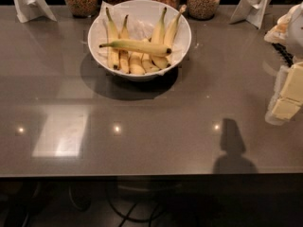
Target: Pick banana from white bowl
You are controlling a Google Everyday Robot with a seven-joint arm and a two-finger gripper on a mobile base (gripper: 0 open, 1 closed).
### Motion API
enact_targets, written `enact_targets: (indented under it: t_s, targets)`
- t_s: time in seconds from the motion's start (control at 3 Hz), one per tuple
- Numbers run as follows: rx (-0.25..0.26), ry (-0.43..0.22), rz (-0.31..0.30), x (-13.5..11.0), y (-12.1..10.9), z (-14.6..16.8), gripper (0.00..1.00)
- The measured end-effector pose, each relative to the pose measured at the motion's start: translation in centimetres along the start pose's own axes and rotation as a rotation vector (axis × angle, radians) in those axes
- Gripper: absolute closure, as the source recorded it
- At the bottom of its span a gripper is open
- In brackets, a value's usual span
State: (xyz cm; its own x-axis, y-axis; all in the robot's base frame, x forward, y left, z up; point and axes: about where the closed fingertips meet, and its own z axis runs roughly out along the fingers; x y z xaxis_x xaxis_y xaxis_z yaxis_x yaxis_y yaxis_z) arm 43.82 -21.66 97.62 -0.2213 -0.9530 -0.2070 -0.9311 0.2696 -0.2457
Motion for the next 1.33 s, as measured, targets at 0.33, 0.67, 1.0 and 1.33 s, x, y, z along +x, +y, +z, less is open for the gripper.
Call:
enact_targets:
  t_s: [0.33, 0.67, 1.0, 1.33]
  targets:
    - [0.008, -0.008, -0.001, -0.2, 0.0, -0.1, 0.00]
    - [0.022, -0.045, -0.009, -1.2, -0.1, -0.3, 0.00]
    - [0.051, -0.145, -0.025, -4.0, -0.6, -0.5, 0.00]
    - [0.080, -0.301, -0.023, -9.3, -2.6, -0.1, 0.00]
